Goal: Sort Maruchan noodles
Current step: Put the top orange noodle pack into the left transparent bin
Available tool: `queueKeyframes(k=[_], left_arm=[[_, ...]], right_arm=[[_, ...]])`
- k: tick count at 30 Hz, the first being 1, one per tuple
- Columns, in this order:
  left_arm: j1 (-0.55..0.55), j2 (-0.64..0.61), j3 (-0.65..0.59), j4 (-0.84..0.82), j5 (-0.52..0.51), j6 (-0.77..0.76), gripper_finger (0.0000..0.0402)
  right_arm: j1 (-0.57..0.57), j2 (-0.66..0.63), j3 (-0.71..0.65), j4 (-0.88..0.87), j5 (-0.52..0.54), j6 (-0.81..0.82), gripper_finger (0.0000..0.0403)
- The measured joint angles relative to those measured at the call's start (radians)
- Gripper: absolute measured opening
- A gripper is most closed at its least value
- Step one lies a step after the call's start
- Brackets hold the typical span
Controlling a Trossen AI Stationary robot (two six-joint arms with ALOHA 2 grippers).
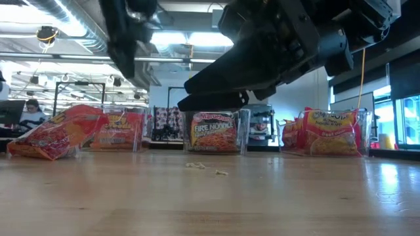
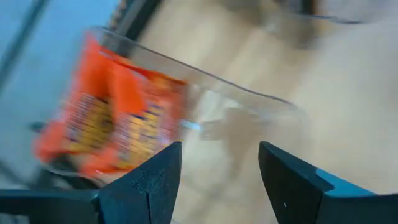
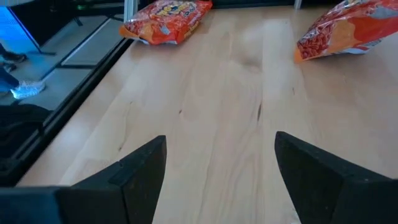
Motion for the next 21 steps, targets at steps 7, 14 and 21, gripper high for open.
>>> queueKeyframes(k=[7,14,21], left_arm=[[-0.173,-0.123,-0.006,-0.138,0.151,-0.328,0.0206],[-0.388,-0.169,-0.158,-0.170,0.136,-0.609,0.0206],[-0.517,-0.145,-0.351,-0.107,0.137,-0.802,0.0206]], right_arm=[[0.000,0.000,0.000,0.011,0.000,0.011,0.0277],[0.000,0.000,0.000,0.015,0.000,0.011,0.0277],[0.000,0.000,0.000,0.012,0.000,0.013,0.0277]])
